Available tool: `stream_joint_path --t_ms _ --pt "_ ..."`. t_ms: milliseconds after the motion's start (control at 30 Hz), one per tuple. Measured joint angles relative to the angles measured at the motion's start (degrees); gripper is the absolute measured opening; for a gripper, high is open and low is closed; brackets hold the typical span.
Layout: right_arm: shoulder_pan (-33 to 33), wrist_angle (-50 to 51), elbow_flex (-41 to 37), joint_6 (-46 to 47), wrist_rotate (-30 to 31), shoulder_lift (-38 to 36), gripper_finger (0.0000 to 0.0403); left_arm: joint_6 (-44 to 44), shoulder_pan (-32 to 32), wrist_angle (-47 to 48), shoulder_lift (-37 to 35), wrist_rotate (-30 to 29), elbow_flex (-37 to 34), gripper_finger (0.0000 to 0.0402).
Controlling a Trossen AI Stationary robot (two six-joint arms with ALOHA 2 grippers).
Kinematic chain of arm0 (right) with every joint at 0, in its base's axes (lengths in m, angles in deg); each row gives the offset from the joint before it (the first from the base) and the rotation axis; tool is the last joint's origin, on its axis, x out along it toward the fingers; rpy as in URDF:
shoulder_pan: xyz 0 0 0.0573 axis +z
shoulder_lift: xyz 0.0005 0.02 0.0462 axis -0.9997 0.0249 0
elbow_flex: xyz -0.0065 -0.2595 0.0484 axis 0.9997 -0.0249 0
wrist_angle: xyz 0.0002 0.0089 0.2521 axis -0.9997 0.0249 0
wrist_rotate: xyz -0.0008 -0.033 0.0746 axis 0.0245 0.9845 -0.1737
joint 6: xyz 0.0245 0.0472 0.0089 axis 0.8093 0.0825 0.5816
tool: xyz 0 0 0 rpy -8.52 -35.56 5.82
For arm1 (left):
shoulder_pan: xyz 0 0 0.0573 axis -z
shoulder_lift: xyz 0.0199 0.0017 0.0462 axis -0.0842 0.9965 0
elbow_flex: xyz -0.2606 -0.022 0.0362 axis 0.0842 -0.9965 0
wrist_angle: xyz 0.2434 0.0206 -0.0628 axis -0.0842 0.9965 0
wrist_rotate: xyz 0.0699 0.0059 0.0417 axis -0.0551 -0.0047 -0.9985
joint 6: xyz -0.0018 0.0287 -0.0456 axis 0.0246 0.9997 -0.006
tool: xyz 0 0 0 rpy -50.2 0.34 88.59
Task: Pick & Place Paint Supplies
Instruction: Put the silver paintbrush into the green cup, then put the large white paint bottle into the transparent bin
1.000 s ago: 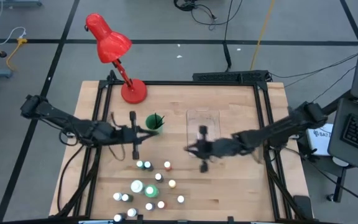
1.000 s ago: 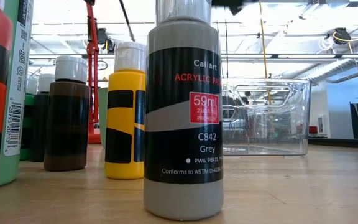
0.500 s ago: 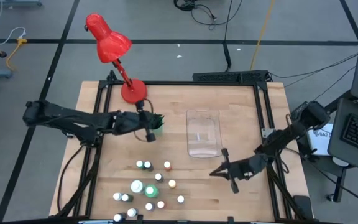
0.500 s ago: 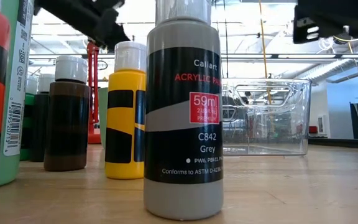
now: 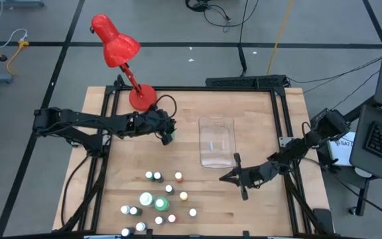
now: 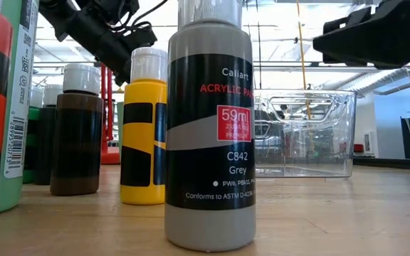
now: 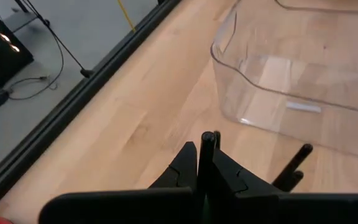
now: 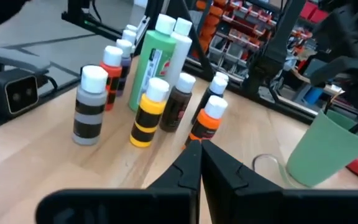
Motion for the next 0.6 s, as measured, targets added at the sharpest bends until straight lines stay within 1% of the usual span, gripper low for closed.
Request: stream_joint_path --t_ms 100,167,233,300,433,500,600 --pt "-0.02 0.59 0.0 0.25 0.02 0.0 0.0004 -1.9 0.06 -0.12 -0.04 0.99 0.0 0.0007" --pt "-0.02 -0.29 0.0 -0.37 0.02 -0.06 0.0004 -1.09 0.3 0.1 -0.15 2.57 0.0 0.0013" --pt "-0.08 -1.5 0.0 -2.9 0.03 -0.45 0.0004 0.53 0.83 0.58 -0.49 3.07 0.0 0.0025" --pt "-0.31 -2.37 0.0 -5.94 0.0 -0.87 0.0004 0.96 1.47 1.37 -0.52 2.98 0.0 0.0044" --pt "-1.06 -2.41 0.0 -8.97 0.02 -1.49 0.0004 2.09 2.03 2.4 -1.16 -0.19 0.0 0.0093" --pt "-1.48 -2.36 0.0 -8.66 0.02 -1.51 0.0004 3.25 2.03 2.13 -2.16 -1.42 0.0 0.0117" --pt "-1.6 -2.27 0.0 -6.76 0.02 -1.51 0.0004 4.09 2.39 2.42 -5.35 -1.46 0.0 0.0148"
